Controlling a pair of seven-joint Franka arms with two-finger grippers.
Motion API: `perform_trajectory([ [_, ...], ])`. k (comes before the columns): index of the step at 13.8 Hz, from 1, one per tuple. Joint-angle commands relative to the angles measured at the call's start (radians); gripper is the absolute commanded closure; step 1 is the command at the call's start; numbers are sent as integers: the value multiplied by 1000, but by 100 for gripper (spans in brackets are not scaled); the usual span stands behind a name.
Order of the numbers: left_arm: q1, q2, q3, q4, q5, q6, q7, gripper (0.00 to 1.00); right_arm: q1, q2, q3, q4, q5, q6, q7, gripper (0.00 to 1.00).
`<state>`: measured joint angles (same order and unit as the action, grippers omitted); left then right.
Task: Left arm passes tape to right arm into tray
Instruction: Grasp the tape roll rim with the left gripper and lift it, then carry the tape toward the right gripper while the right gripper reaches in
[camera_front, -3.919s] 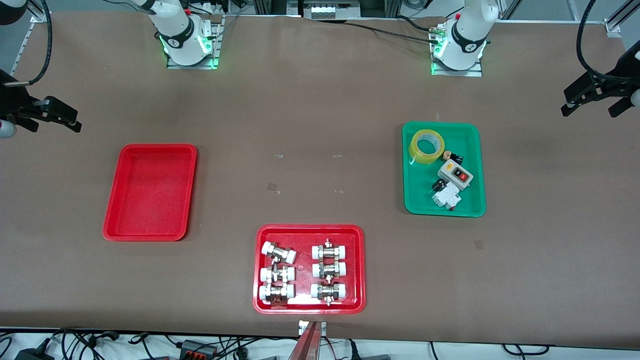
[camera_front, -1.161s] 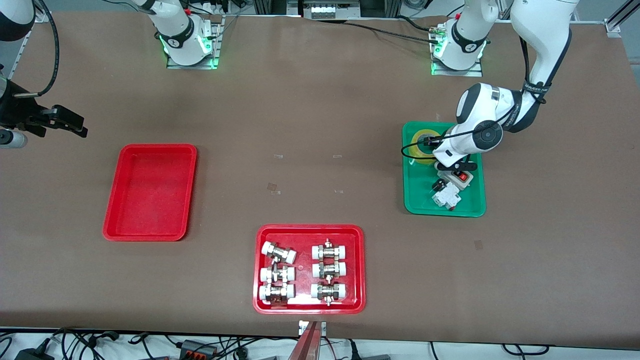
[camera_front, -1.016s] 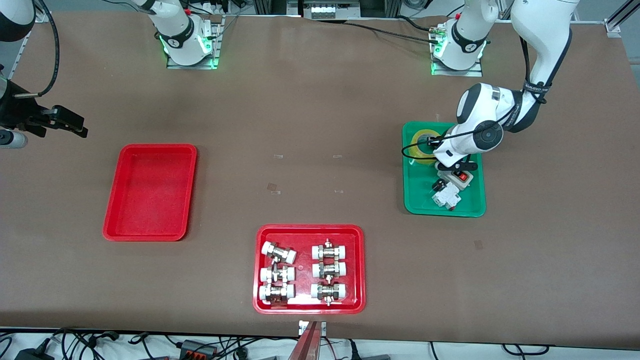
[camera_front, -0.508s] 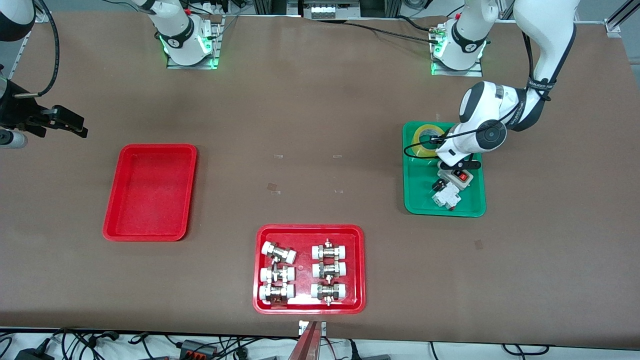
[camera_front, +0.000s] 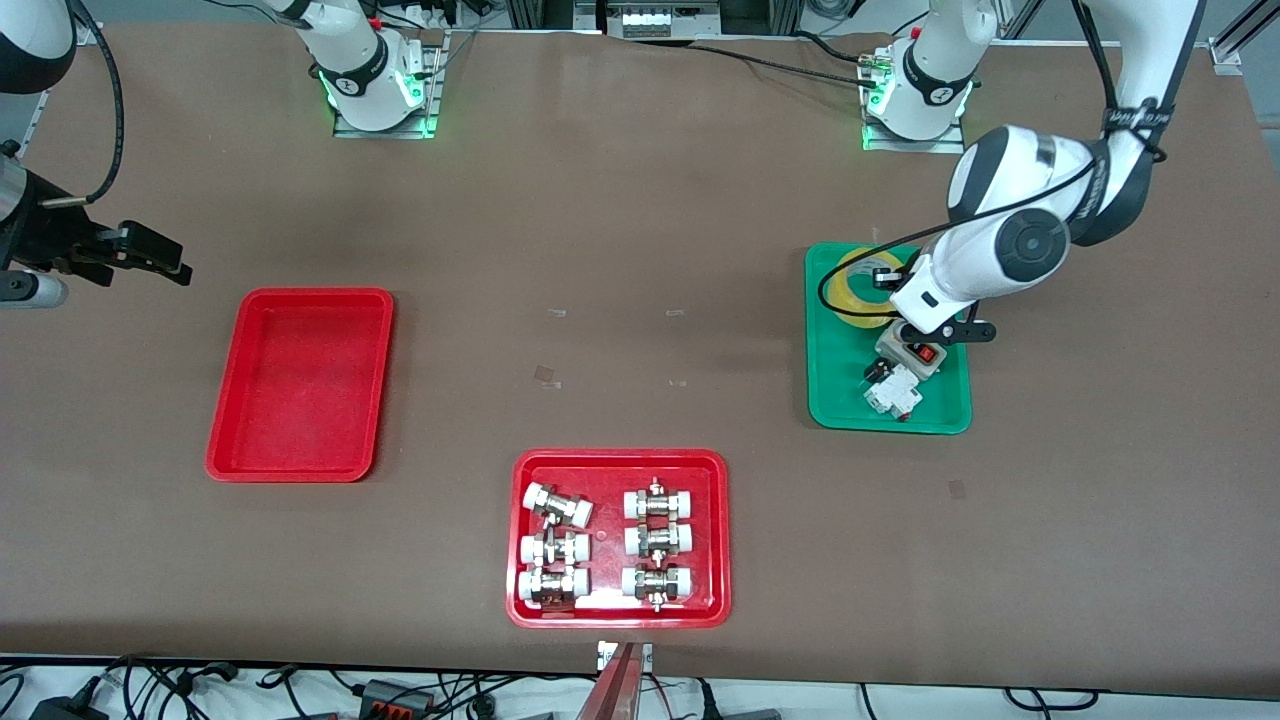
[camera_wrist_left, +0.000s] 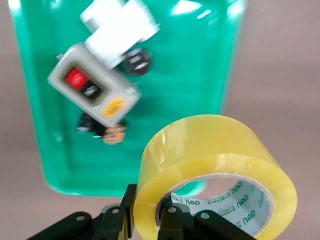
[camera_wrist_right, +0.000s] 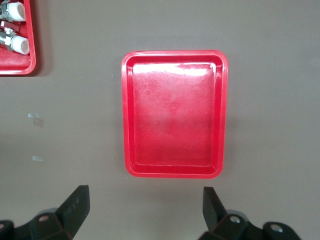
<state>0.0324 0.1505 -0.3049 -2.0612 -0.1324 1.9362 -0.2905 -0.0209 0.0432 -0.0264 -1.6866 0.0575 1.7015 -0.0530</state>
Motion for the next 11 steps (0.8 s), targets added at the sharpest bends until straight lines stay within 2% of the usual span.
perform_trajectory([
  [1, -2, 24, -57, 116, -133, -39, -62, 98, 36, 42, 3, 19, 13, -19, -1, 0],
  [4, -6, 102, -161, 272, -217, -29, -226, 98, 61, 93, 6, 33, 25, -49, -13, 0],
  [6, -17, 159, -221, 379, -262, -22, -339, 98, 65, 128, 8, 45, 89, -54, -27, 0],
  [7, -49, 172, -232, 413, -265, 24, -398, 98, 73, 145, 9, 45, 135, -59, -27, 0],
  [9, -135, 182, -234, 423, -266, 184, -517, 98, 87, 148, 8, 48, 258, -60, -27, 0],
  [11, -201, 199, -234, 424, -323, 330, -564, 98, 105, 159, 10, 48, 339, -57, -31, 0],
])
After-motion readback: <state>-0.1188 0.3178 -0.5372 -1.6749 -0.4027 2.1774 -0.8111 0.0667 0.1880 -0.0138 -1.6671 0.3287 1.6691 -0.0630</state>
